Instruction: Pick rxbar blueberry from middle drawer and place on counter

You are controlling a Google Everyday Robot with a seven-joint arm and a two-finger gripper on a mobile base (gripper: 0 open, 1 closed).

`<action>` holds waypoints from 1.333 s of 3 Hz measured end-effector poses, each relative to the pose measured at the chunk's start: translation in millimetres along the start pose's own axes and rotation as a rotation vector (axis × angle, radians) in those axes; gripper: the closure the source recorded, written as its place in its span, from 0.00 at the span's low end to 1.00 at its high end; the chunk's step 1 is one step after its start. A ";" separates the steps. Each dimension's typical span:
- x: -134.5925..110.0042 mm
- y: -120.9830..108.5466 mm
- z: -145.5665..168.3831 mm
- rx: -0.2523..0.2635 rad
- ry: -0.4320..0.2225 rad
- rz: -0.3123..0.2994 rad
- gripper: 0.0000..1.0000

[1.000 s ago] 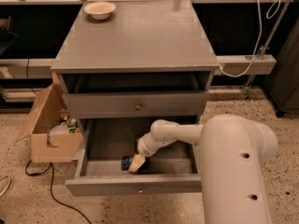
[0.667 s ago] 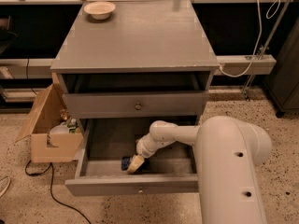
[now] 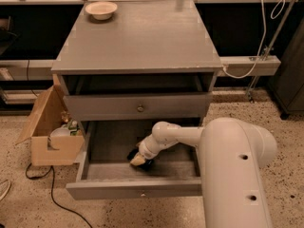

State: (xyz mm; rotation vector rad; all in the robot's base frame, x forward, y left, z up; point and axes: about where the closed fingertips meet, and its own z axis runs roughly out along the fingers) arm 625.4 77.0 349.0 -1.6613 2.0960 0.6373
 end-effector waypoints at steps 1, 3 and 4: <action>-0.4 -0.7 -0.9 0.000 0.000 0.000 0.81; -9.0 1.4 -35.4 0.062 -0.059 -0.036 1.00; -12.3 1.9 -86.3 0.113 -0.159 -0.062 1.00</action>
Offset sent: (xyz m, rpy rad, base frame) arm 0.0019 -0.0302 0.0429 0.0554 -0.1324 -0.0576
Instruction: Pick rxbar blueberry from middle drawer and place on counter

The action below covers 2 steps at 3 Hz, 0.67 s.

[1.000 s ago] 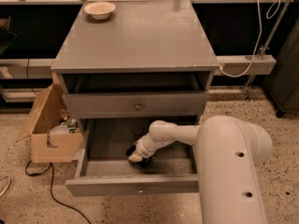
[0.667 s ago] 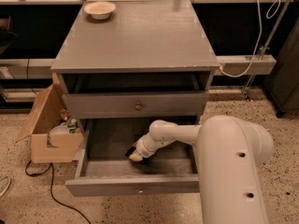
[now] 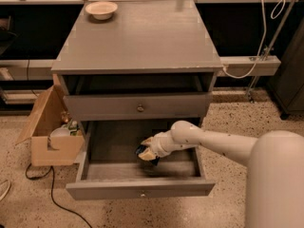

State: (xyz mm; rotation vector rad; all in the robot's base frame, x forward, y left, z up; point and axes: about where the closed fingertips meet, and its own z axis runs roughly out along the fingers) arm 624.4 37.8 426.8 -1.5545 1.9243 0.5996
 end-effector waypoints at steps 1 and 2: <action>-1.1 -7.7 -73.6 0.049 -0.112 -0.049 1.00; -1.2 -7.7 -73.6 0.049 -0.112 -0.049 1.00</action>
Offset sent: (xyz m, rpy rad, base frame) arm -0.0013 -0.0358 0.0488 0.0852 -0.0732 0.0042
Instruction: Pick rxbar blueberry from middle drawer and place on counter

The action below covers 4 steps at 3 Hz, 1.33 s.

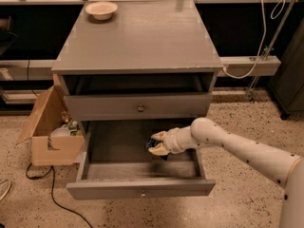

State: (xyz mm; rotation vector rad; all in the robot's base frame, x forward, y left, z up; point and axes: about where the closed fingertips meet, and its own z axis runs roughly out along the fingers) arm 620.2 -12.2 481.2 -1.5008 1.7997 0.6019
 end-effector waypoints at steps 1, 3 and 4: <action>-16.6 1.1 -20.7 0.007 -0.039 -0.020 1.00; -118.1 0.2 -150.1 0.090 -0.077 -0.159 1.00; -178.2 -12.5 -210.3 0.166 -0.014 -0.242 1.00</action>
Offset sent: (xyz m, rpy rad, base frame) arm -0.0333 -0.0516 0.2072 0.0953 -0.2087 0.0383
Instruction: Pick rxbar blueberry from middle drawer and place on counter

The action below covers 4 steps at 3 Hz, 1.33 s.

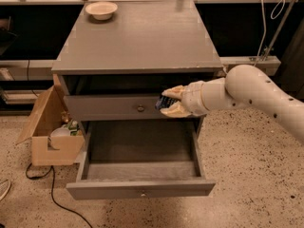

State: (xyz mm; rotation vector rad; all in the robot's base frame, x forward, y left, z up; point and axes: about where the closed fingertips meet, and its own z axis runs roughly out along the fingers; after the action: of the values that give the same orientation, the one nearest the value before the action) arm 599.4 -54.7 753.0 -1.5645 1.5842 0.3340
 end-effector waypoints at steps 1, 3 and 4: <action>0.0 0.0 0.0 0.000 0.000 0.000 1.00; -26.6 -31.0 -48.3 0.077 0.068 0.044 1.00; -42.0 -55.4 -79.2 0.149 0.119 0.082 1.00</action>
Offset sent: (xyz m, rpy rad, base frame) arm 0.0073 -0.0140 0.0276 -0.0270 0.0248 -0.0637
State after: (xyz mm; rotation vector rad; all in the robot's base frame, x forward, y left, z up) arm 613.3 -92.1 850.5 -1.4306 1.7275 0.1658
